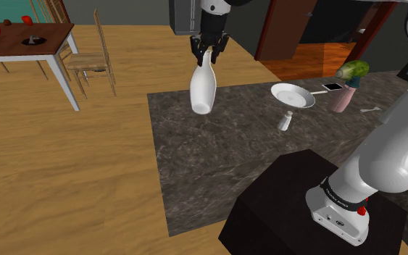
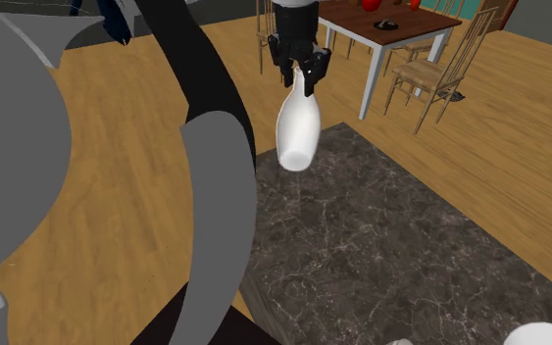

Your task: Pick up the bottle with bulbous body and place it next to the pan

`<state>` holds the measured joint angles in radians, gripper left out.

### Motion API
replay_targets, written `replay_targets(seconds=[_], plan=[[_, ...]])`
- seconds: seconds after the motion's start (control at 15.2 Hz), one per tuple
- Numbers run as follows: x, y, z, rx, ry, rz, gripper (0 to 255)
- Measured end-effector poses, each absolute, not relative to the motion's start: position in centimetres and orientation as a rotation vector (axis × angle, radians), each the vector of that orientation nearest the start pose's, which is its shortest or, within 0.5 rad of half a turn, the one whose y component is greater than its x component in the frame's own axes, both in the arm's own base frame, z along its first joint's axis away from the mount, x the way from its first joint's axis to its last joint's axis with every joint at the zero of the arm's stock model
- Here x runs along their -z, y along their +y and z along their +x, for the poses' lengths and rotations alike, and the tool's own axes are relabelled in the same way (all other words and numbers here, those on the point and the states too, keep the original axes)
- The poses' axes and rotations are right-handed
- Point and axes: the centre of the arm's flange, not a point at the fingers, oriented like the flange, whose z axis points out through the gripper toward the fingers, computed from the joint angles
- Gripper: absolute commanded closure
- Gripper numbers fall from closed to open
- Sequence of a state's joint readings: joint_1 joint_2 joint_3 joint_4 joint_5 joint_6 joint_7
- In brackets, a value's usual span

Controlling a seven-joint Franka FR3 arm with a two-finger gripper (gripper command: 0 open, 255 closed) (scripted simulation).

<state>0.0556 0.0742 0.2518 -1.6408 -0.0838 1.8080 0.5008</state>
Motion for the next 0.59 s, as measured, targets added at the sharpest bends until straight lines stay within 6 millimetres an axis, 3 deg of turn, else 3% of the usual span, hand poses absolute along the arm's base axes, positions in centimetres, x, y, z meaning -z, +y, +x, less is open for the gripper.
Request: replay_targets(seconds=[0.59], plan=[[-62.0,16.9,56.9,0.178,0.283,-3.145,255]])
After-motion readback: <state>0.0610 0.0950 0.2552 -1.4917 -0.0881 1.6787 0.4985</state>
